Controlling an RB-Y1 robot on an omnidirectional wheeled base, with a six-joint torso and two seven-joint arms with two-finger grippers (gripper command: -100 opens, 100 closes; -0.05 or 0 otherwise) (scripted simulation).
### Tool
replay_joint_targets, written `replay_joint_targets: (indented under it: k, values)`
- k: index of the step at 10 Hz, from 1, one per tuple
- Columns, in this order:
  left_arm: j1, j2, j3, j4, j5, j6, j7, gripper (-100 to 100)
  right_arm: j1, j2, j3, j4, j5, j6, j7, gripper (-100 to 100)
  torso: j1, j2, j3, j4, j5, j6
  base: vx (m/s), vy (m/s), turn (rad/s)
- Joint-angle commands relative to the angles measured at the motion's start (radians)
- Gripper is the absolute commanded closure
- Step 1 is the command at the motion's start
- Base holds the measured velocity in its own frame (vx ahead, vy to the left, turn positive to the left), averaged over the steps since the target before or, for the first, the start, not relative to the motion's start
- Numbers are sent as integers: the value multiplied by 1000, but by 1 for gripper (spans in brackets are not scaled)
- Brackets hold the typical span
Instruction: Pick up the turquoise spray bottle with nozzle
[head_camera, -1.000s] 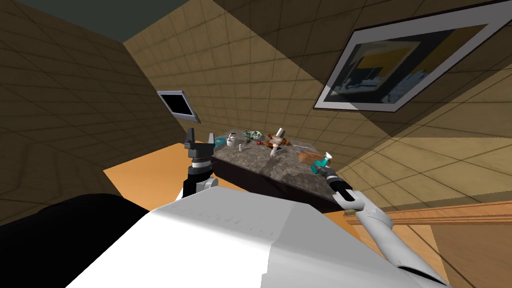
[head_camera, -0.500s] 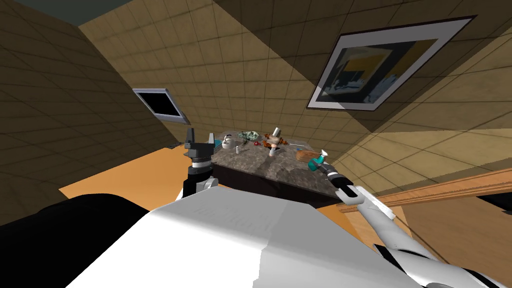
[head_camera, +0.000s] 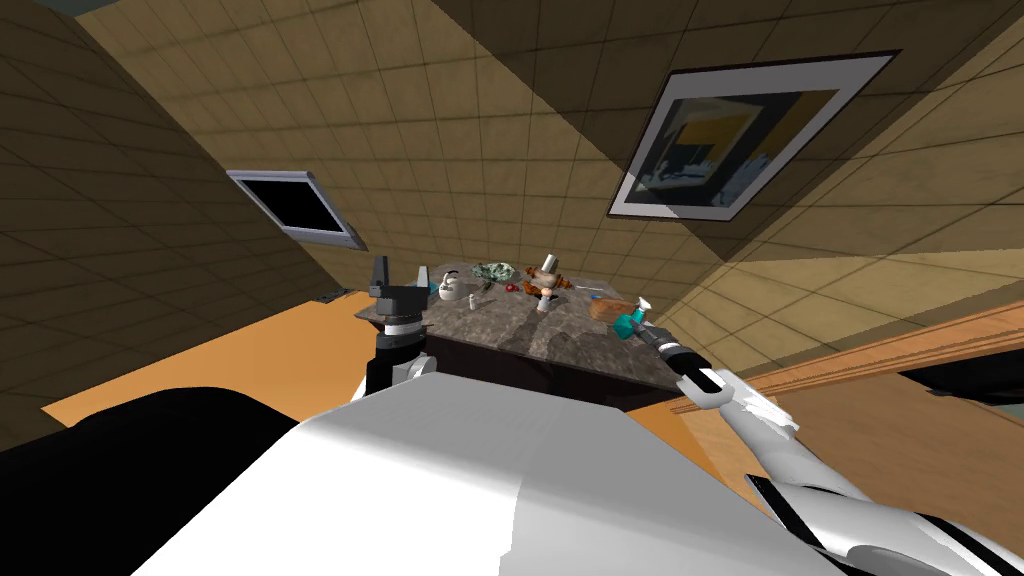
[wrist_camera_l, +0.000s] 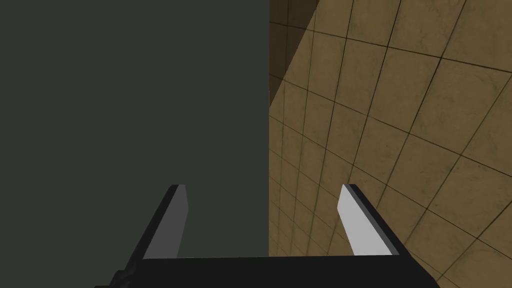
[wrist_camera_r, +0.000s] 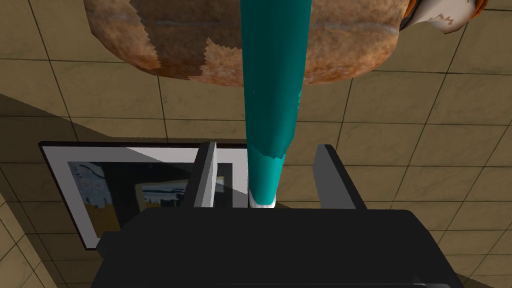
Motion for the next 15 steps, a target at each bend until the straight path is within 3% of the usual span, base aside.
replay_joint_targets:
  k: [1, 4, 5, 6, 7, 8, 9, 10, 11, 13, 14, 15]
  values:
    - [0, 0, 0, 0, 0, 0, 0, 0, 0, 0, 0, 0, 0, 0, 0, 100, 0, 0, 0, 0, 0, 0, 0, 0, 0]
    - [0, 0, 0, 0, 0, 0, 0, 0, 0, -1, 0, -1, 0, -1, 1, 100, -3, -1, -1, -1, -2, 0, 0, 0, 0]
    - [0, 0, 0, 0, 0, 0, 0, 0, 0, -1, 0, -1, 0, -1, 1, 0, -3, -1, -1, -1, -2, 0, 0, 0, 0]
    - [0, 0, 0, 0, 0, 0, 0, 0, 50, 31, -35, -51, 2, 49, 12, 100, -3, -1, -1, -1, -2, 0, -34, -78, 280]
    - [0, 0, 0, 0, 0, 0, 0, 0, 52, 31, -35, -65, 2, 55, 12, 100, -6, -1, -2, -2, -5, -6, -58, -91, 244]
    - [0, 0, 0, 0, 0, 0, 0, 0, 91, 68, -75, -104, 4, 101, 28, 100, -8, -3, -3, -3, -6, -6, -79, -117, 333]
    - [0, 0, 0, 0, 0, 0, 0, 0, 112, 68, -75, -140, 4, 116, 28, 100, -10, -4, -5, -5, -9, -10, -62, -102, 194]
    - [0, 0, 0, 0, 0, 0, 0, 0, 149, 104, -116, -175, 5, 155, 43, 100, -10, -7, -7, -6, -10, -8, -64, -99, 282]
    - [0, 0, 0, 0, 0, 0, 0, 0, 173, 104, -116, -201, 5, 174, 43, 100, -11, -8, -8, -9, -14, -9, -57, -82, 193]
    - [0, 0, 0, 0, 0, 0, 0, 0, 173, 104, -116, -240, 5, 177, 43, 100, -10, -12, -12, -12, -16, -6, -5, -16, -29]
    - [0, 0, 0, 0, 0, 0, 0, 0, 223, 141, -156, -285, 7, 229, 59, 100, -8, -13, -13, -12, -16, -7, -50, -55, 241]
    - [0, 0, 0, 0, 0, 0, 0, 0, 233, 141, -156, -318, 7, 238, 59, 100, -11, -12, -13, -13, -18, -10, -60, -77, 229]
